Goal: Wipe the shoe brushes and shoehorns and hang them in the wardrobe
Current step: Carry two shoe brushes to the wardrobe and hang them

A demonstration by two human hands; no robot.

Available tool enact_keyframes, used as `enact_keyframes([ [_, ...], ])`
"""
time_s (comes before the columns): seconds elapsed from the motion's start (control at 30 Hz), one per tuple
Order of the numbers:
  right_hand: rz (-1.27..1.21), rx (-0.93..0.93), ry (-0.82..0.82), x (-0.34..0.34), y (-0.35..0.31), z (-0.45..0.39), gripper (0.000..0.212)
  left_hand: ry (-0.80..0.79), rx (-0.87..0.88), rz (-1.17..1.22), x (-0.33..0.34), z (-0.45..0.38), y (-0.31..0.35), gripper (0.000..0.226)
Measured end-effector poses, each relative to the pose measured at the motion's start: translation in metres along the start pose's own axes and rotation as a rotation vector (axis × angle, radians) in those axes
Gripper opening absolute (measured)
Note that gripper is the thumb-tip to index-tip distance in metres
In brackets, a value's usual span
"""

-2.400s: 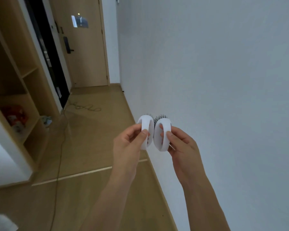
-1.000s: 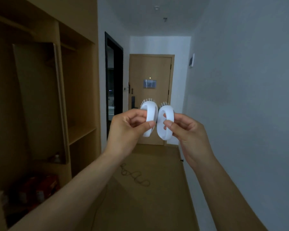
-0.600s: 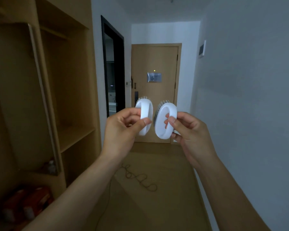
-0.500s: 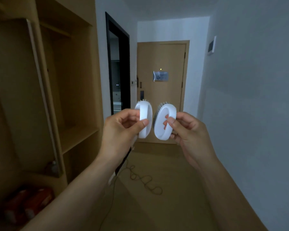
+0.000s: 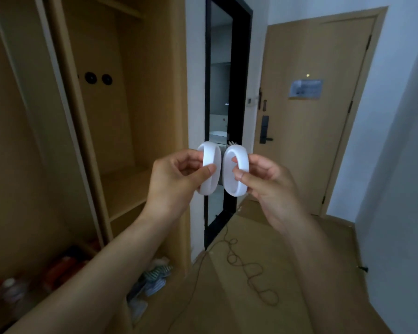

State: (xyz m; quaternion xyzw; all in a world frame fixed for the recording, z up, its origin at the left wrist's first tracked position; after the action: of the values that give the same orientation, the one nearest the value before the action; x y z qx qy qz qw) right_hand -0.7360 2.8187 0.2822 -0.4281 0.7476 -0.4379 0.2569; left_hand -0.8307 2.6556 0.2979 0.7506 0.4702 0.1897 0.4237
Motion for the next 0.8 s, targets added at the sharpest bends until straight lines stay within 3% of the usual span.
enact_keyframes([
  [0.23, -0.011, 0.038, -0.007, -0.017, 0.076, -0.094, 0.032, 0.064, -0.066, 0.002, 0.014, -0.079, -0.084, 0.017],
  [0.5, -0.007, 0.097, -0.007, -0.023, 0.138, -0.222, 0.019, 0.046, -0.102, 0.062, 0.027, -0.209, -0.177, 0.015],
  [0.8, -0.004, 0.094, -0.051, -0.004, 0.212, -0.354, 0.026, 0.068, -0.134, -0.011, 0.009, -0.324, -0.262, 0.017],
])
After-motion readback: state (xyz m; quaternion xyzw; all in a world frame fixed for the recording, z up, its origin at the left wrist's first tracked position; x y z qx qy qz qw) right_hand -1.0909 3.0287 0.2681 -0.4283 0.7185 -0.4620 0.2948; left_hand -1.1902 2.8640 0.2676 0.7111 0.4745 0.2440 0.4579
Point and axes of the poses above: each hand's wrist, its own z-axis away from the middle knuckle, its own x-axis out of the palm, y = z × x, the point moved 3 cm from there along -z, towards the middle knuckle, and after that the axes turned 3 degrees about -y, right-handed, at the moved point
